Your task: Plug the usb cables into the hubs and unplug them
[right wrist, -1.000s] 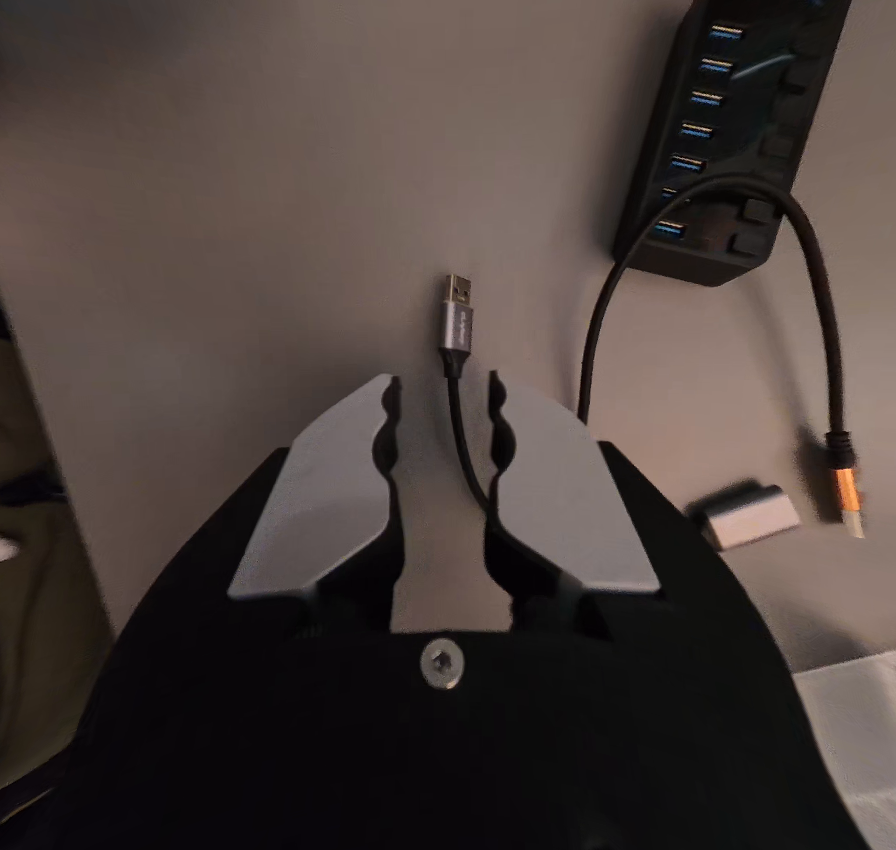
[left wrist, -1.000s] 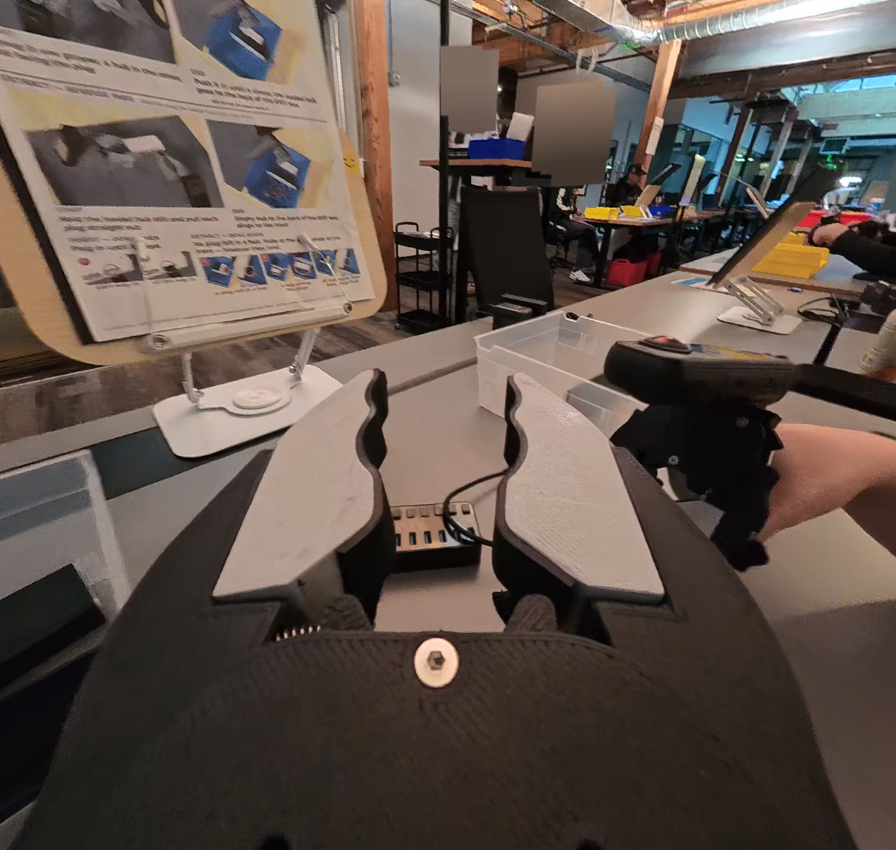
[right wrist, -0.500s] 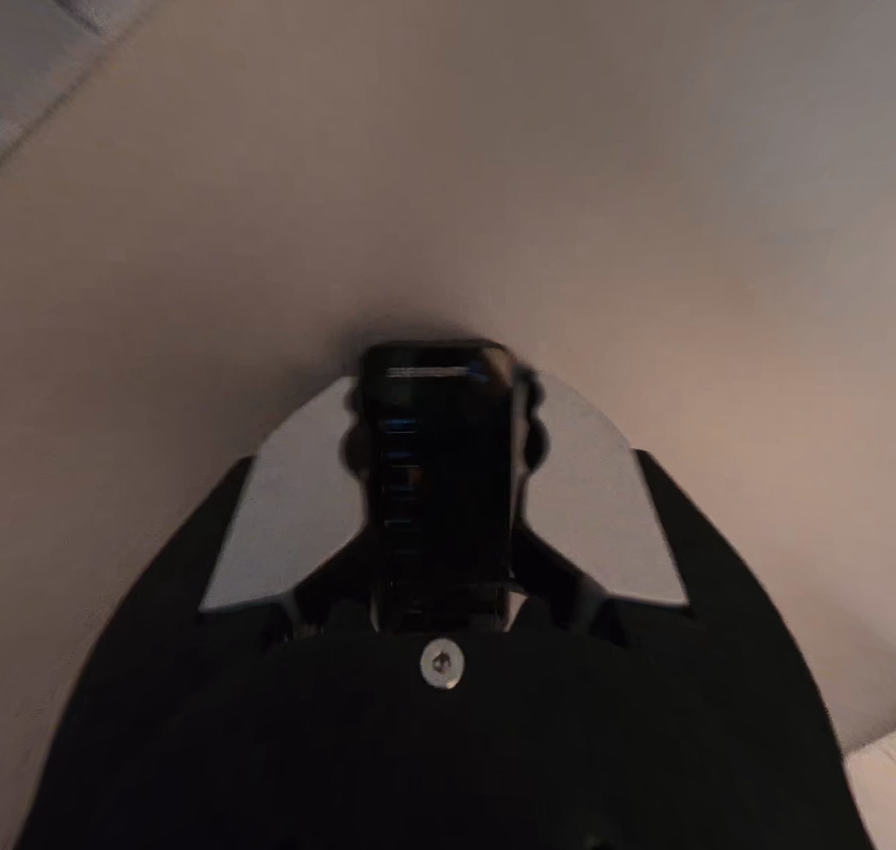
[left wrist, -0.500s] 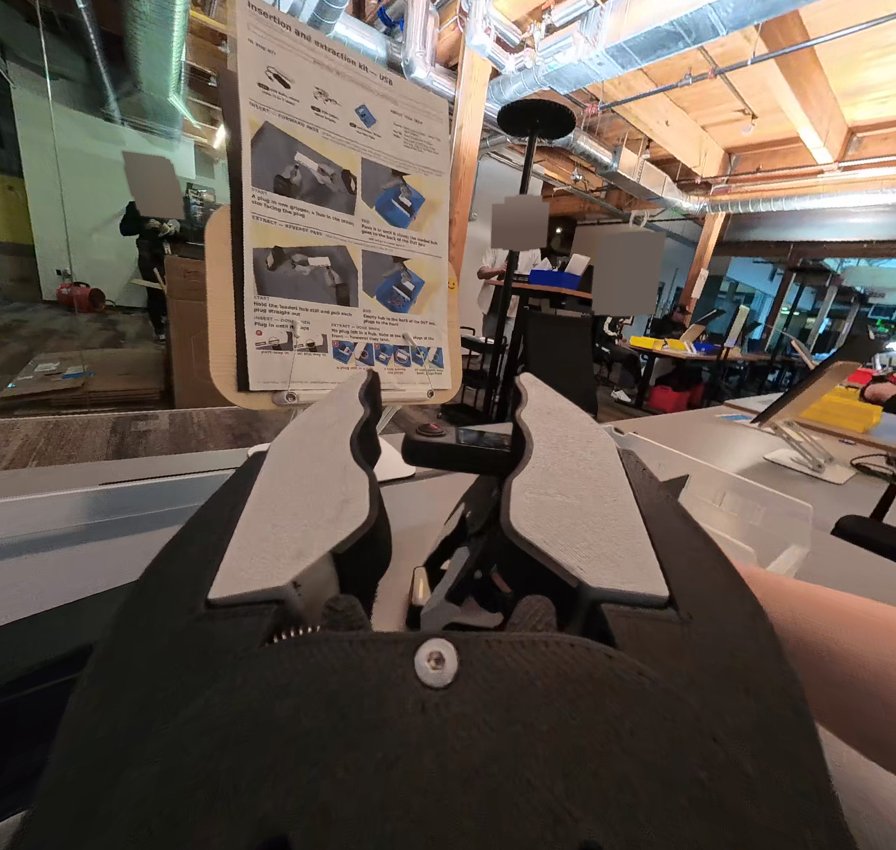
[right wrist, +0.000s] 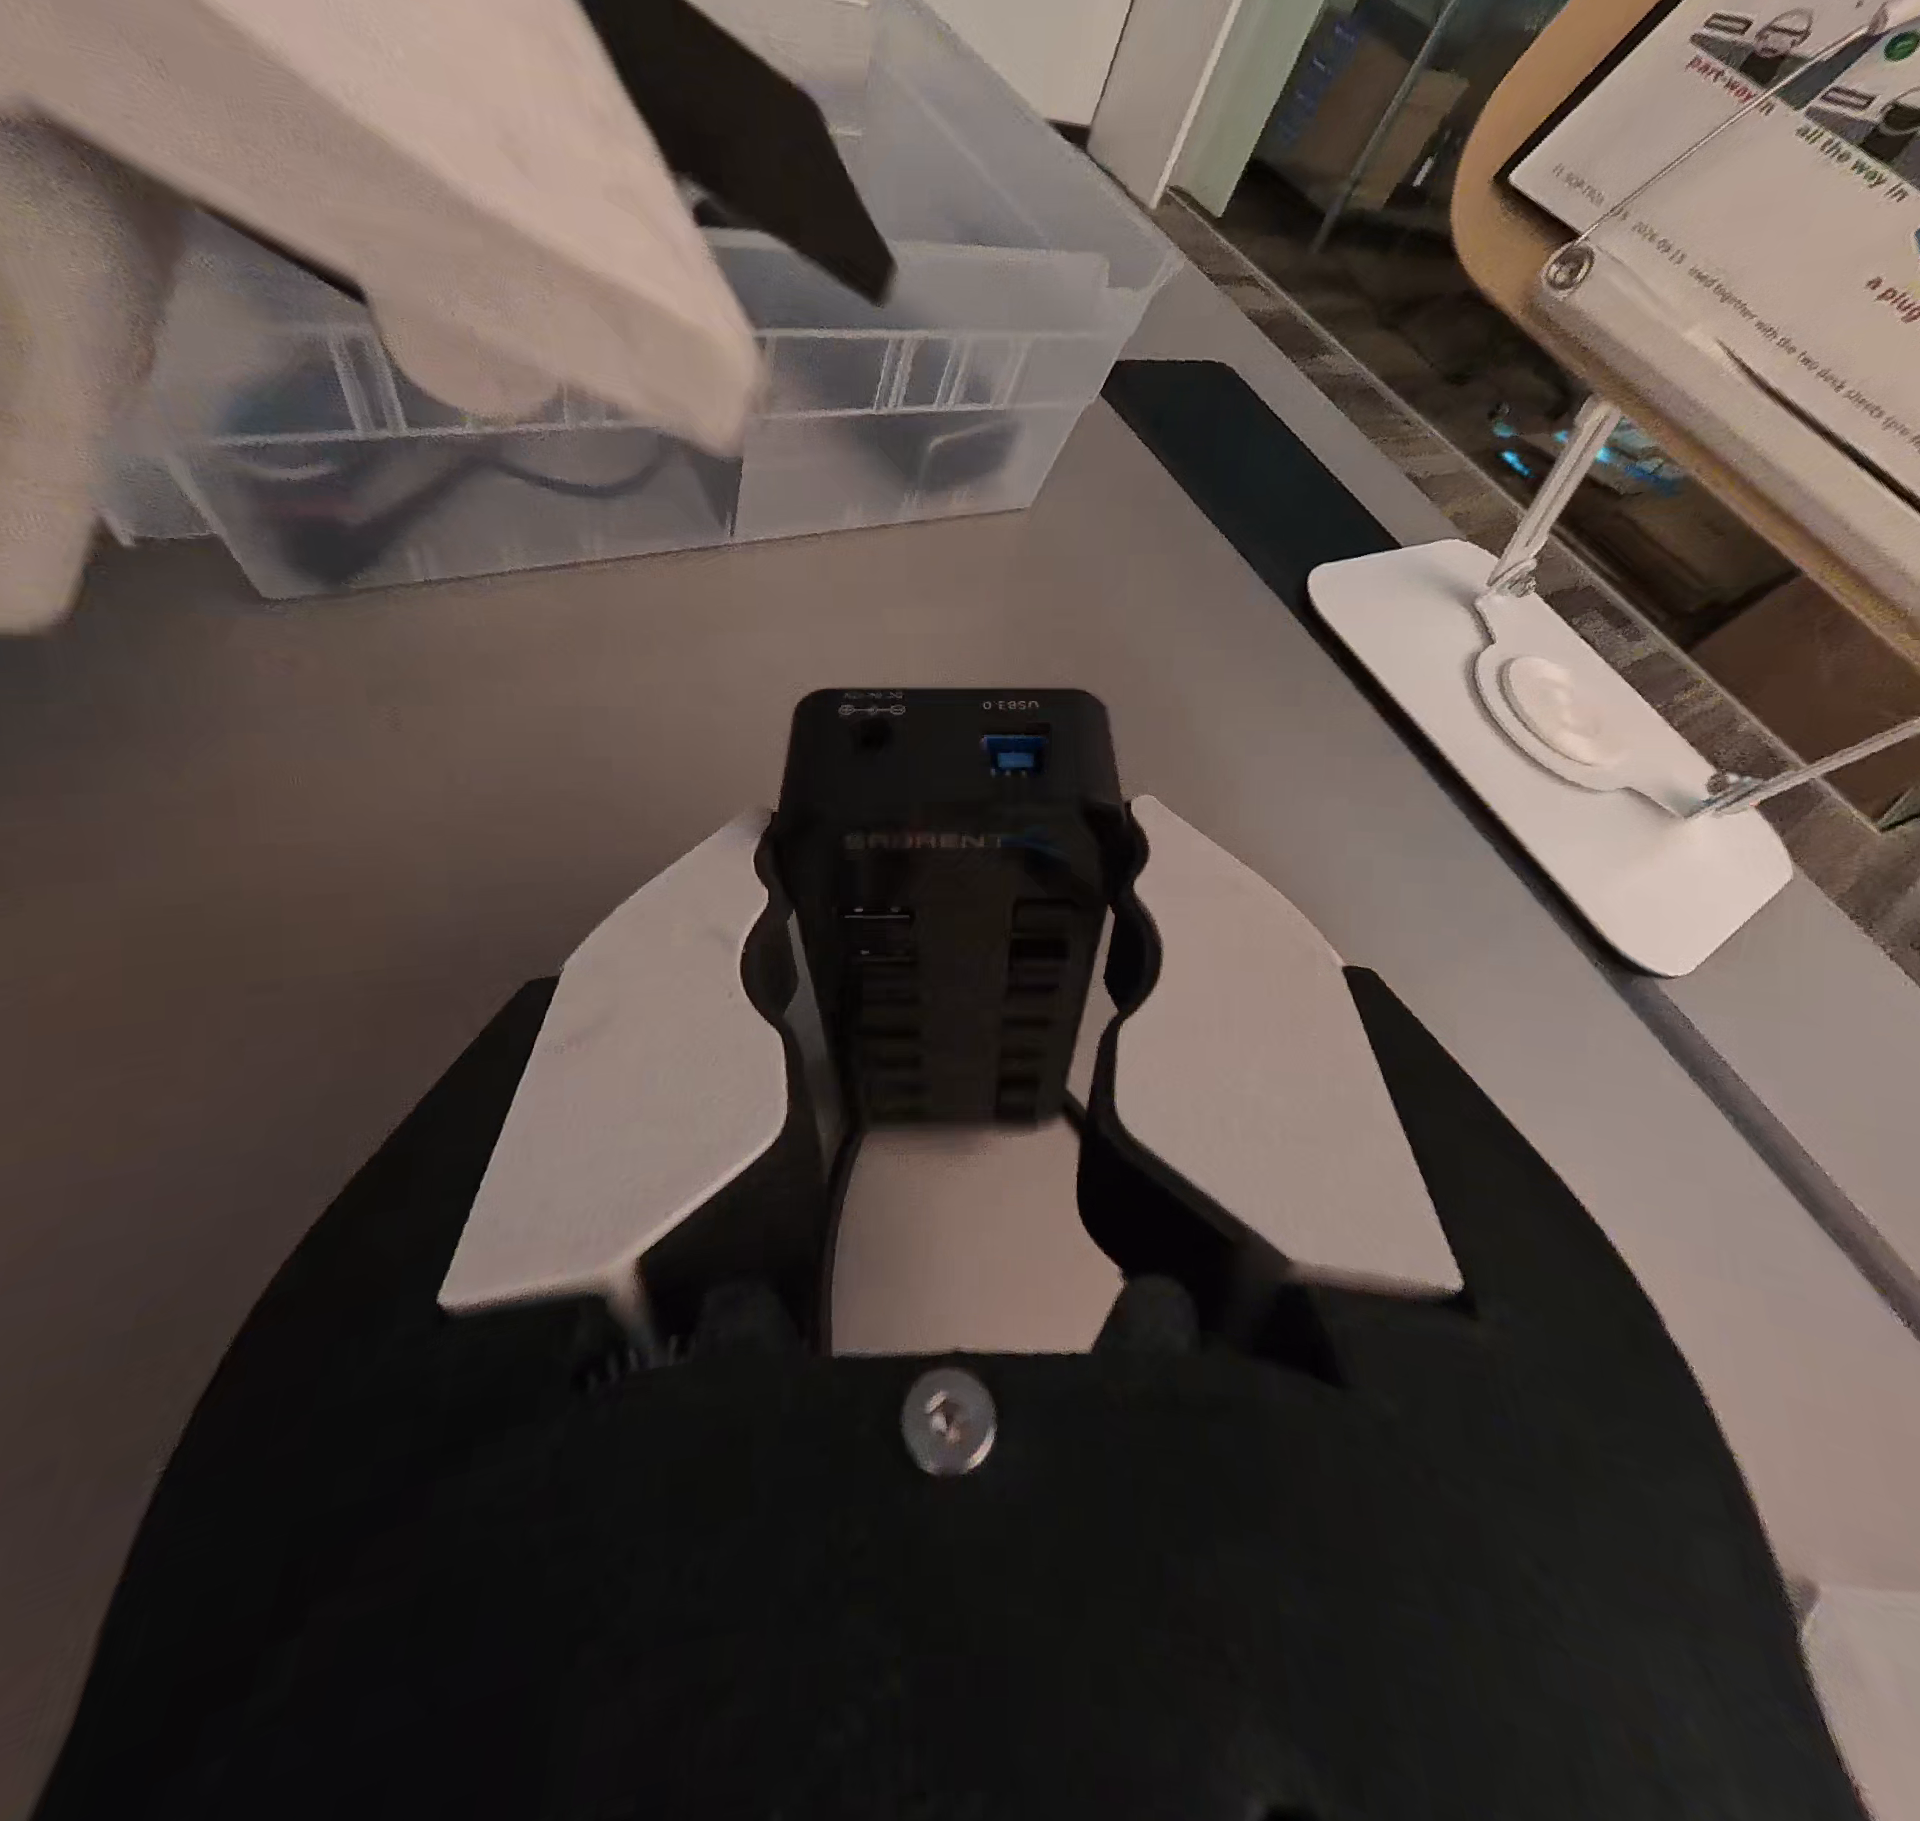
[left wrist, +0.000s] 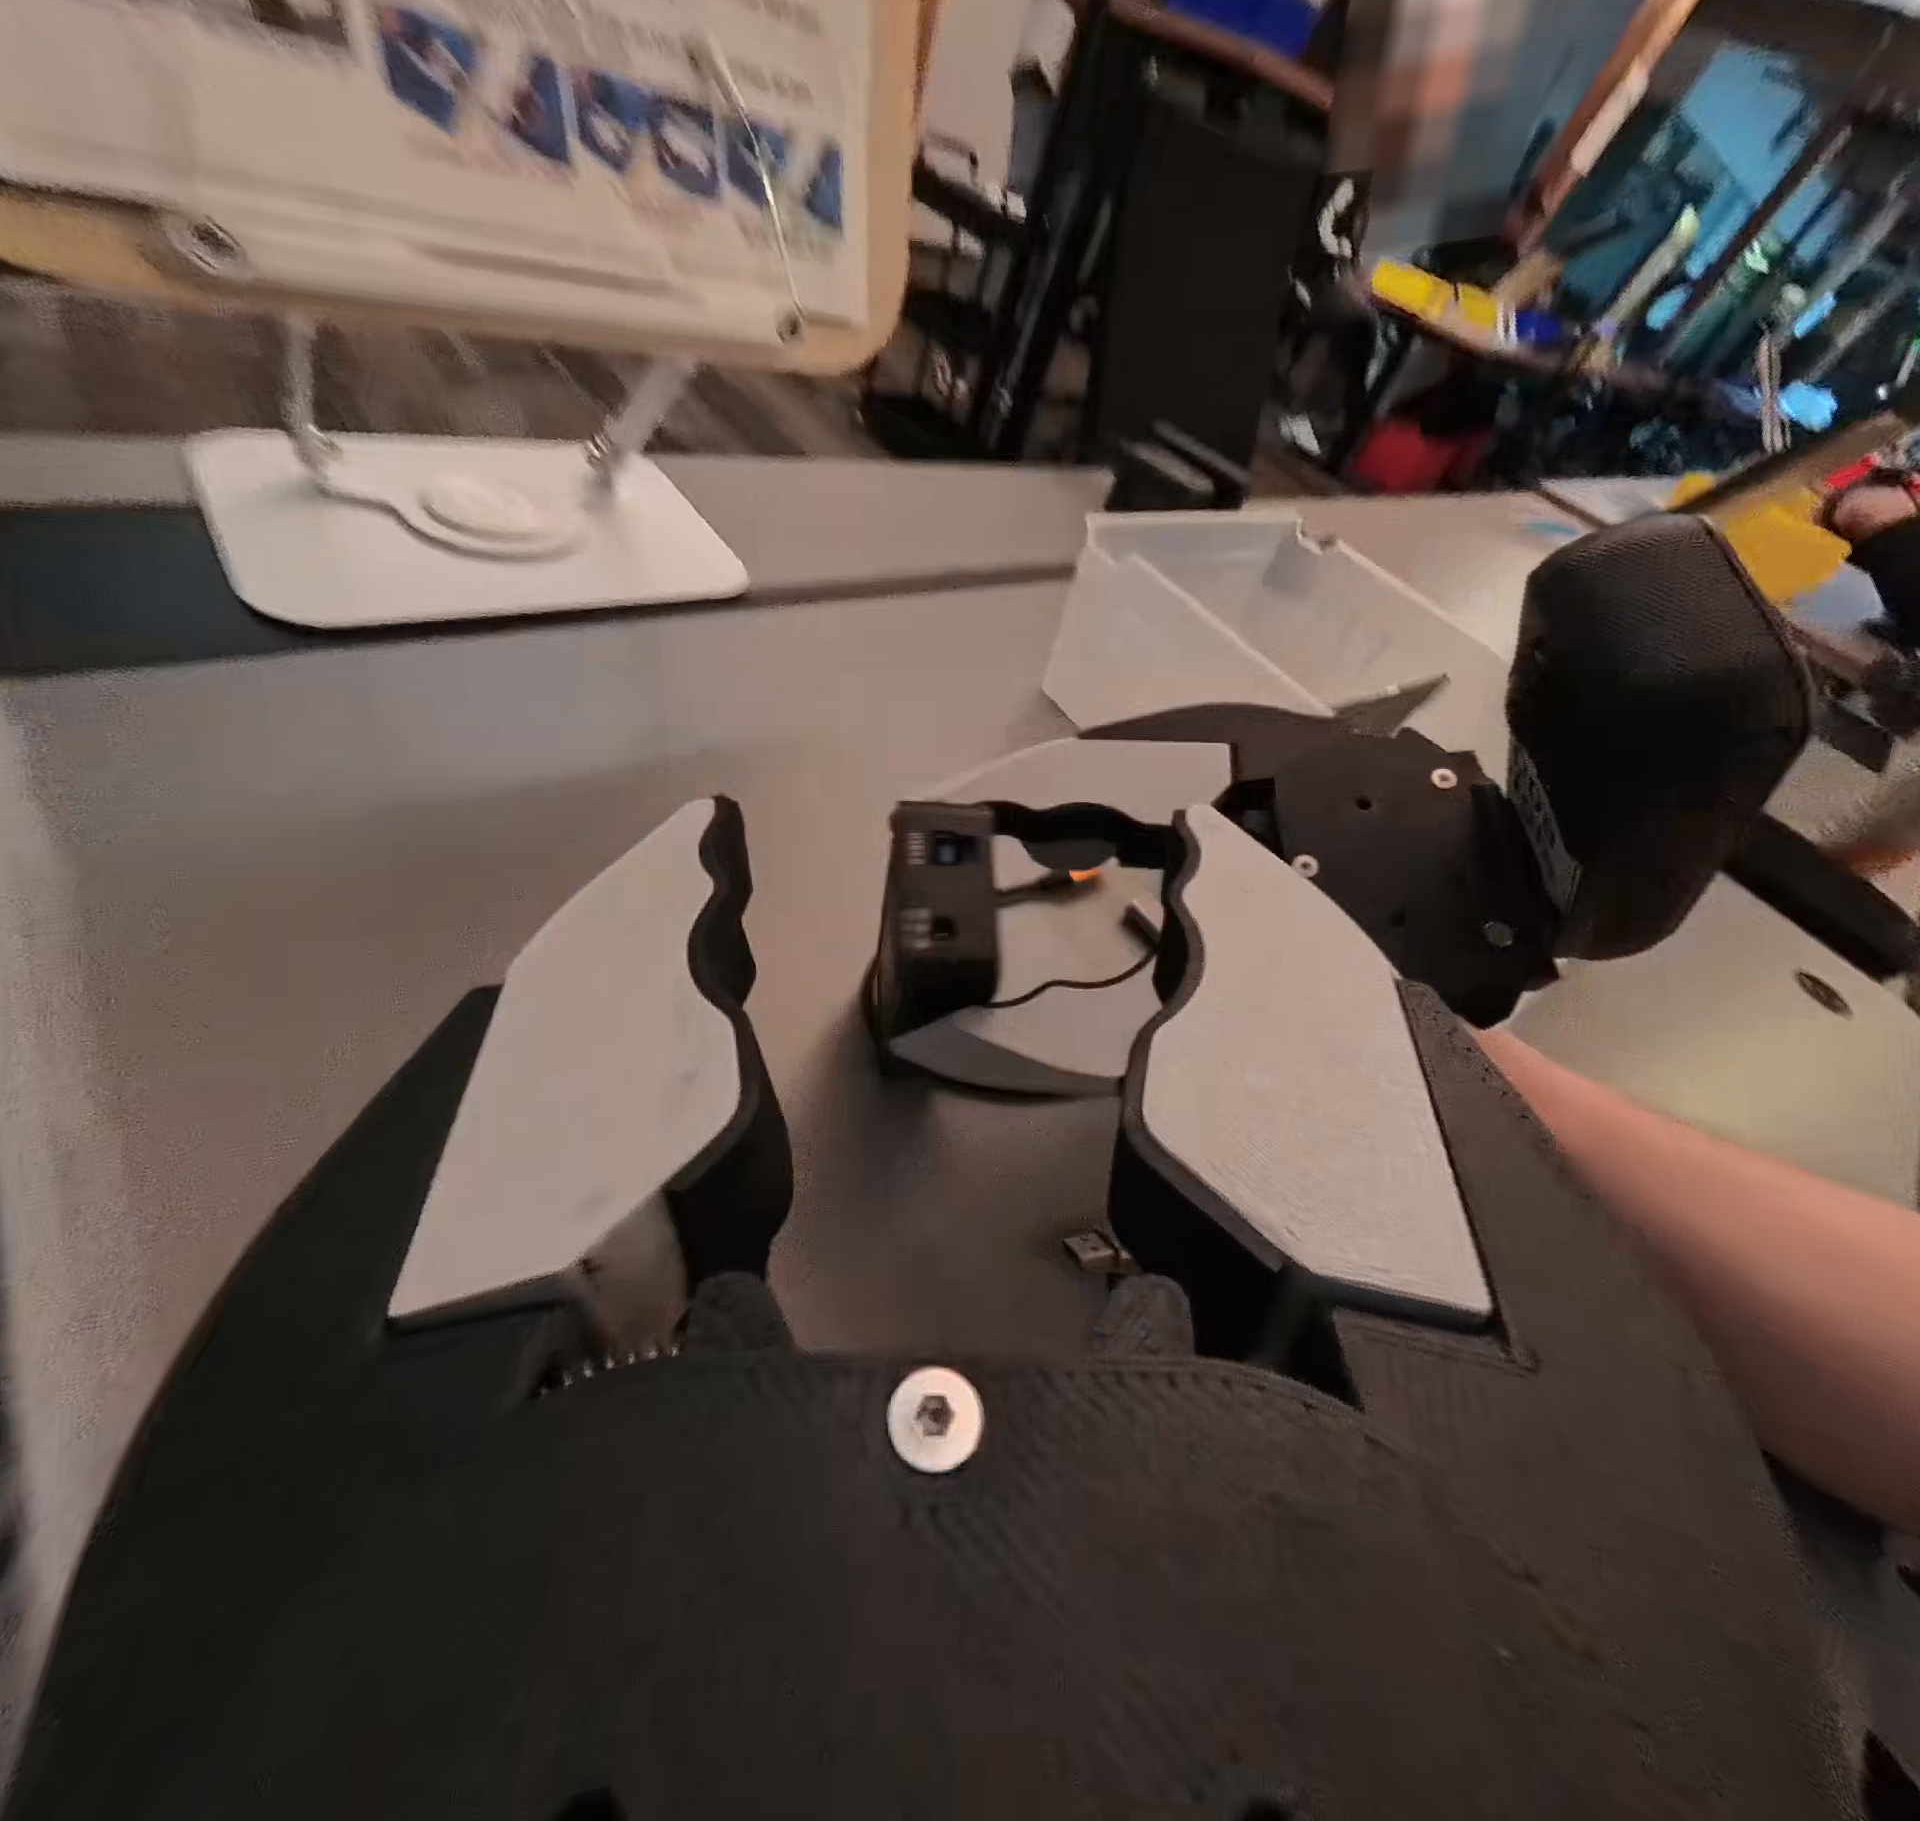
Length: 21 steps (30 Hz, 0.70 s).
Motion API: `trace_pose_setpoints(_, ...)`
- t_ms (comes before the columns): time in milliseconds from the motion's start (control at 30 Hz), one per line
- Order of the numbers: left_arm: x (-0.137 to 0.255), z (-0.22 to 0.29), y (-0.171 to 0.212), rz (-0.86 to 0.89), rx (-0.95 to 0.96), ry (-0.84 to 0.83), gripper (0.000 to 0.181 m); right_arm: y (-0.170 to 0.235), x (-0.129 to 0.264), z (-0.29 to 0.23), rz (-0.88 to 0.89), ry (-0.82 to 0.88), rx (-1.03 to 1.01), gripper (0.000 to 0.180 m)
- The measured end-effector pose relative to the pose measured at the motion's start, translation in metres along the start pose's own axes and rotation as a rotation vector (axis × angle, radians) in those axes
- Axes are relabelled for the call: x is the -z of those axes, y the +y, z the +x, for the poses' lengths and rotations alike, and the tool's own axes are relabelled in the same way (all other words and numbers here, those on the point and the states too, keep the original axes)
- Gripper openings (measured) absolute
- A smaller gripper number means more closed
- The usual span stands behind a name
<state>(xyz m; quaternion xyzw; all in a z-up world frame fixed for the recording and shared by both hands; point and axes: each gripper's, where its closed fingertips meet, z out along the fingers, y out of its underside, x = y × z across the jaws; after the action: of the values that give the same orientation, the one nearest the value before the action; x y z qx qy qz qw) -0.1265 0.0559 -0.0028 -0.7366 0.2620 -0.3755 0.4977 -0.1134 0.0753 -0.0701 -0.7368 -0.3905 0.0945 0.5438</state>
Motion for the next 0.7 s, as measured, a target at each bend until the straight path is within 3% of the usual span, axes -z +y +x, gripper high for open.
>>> trace_pose_setpoints(367,-0.030,-0.018,0.050,-0.520,-0.148,-0.085,0.068,-0.001,-0.003,-0.001,0.066,0.039,0.058,0.059)
trace_pose_setpoints(533,-0.040,-0.015,0.064,-0.621,-0.214,-0.076,0.035,-0.003,-0.002,-0.001,0.103,0.053,0.084,0.059)
trace_pose_setpoints(700,-0.052,-0.018,0.065,-0.731,-0.207,-0.036,0.027,0.002,0.002,0.014,0.088,0.159,0.067,0.065)
